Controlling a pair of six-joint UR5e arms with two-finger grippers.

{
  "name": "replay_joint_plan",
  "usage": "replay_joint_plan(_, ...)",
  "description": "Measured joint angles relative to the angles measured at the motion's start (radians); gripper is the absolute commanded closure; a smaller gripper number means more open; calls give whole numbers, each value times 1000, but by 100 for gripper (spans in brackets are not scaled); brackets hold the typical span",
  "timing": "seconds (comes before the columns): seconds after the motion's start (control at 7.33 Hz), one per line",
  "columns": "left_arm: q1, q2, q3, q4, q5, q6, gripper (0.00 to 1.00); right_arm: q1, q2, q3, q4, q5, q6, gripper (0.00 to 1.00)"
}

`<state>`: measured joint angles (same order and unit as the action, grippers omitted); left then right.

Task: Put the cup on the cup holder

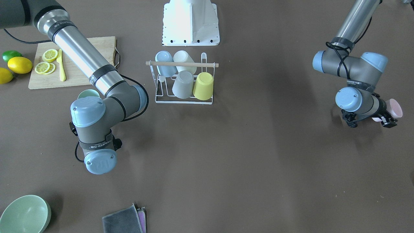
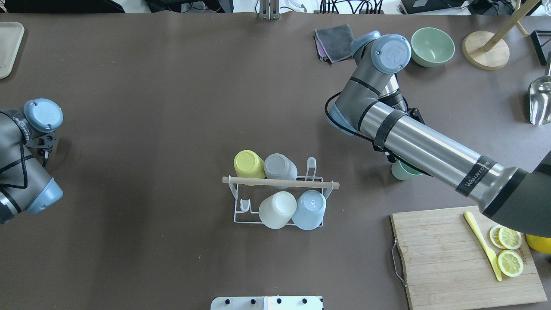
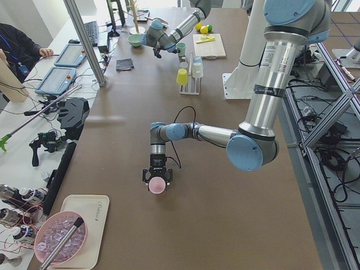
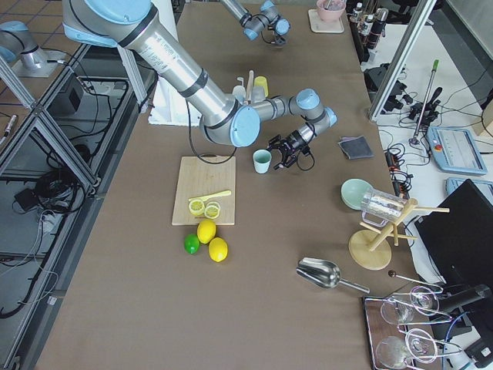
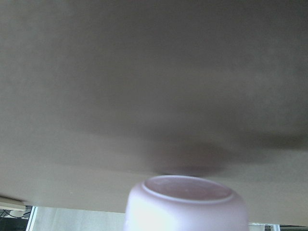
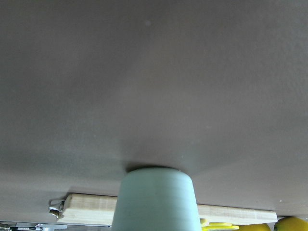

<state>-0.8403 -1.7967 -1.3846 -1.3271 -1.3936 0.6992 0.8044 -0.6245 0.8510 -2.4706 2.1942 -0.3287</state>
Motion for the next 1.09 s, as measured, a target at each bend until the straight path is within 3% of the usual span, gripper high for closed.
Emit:
replay_joint_plan(0.55, -54, 1, -58, -43, -20, 3, 26, -6, 2, -28, -25, 16, 0, 2)
replay_joint_plan(1.09, -189, -18, -186, -44, -191, 5, 27, -16, 1, -28, -31, 19, -2, 1)
